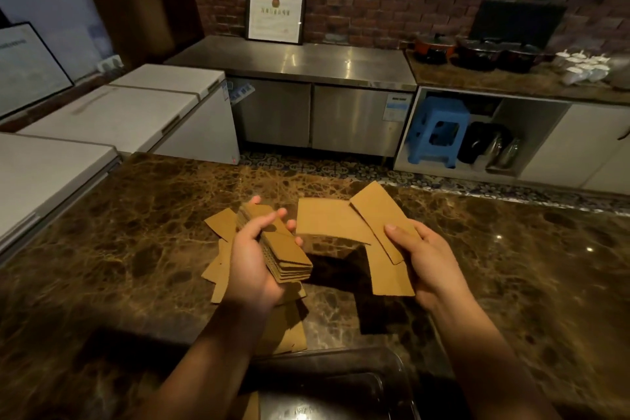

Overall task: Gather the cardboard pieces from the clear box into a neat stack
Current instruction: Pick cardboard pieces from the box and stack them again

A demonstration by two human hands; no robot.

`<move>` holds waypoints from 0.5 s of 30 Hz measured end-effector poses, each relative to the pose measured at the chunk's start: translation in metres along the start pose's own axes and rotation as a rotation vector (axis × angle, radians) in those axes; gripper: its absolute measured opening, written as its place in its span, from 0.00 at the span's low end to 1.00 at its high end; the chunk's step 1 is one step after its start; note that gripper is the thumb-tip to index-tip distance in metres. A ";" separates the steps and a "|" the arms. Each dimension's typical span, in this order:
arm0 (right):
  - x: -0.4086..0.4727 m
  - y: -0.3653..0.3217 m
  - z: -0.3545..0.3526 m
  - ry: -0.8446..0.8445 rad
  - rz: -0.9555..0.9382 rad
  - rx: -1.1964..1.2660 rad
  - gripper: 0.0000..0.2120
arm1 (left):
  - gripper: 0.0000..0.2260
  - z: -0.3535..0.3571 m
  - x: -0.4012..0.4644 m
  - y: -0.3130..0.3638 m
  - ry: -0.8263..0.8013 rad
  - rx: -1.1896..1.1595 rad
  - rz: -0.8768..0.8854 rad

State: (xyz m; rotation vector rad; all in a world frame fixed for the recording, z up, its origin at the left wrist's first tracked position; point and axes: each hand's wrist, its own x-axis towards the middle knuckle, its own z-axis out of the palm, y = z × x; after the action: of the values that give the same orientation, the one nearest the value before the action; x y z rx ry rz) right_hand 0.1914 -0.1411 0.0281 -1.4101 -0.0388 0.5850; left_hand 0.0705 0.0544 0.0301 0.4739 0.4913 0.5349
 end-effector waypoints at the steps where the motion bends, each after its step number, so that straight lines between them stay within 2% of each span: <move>1: -0.002 0.000 -0.001 0.023 -0.010 0.038 0.11 | 0.14 -0.001 0.000 0.002 -0.004 -0.024 0.029; 6: -0.014 0.005 0.007 0.020 -0.081 0.115 0.11 | 0.15 0.002 -0.004 0.002 -0.069 0.010 0.010; 9: -0.021 0.006 0.017 0.003 -0.203 0.101 0.11 | 0.14 0.008 -0.007 0.000 -0.023 -0.025 -0.072; 12: -0.024 0.004 0.019 -0.006 -0.324 0.057 0.14 | 0.16 0.013 -0.010 0.008 -0.050 -0.024 -0.298; 15: -0.023 0.001 0.013 -0.014 -0.448 -0.040 0.13 | 0.26 0.010 -0.008 0.016 -0.100 0.035 -0.615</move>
State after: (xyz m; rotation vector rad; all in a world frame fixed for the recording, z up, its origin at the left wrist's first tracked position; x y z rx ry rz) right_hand 0.1669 -0.1386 0.0361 -1.3791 -0.3696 0.2223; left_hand 0.0639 0.0587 0.0493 0.3560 0.5205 -0.0883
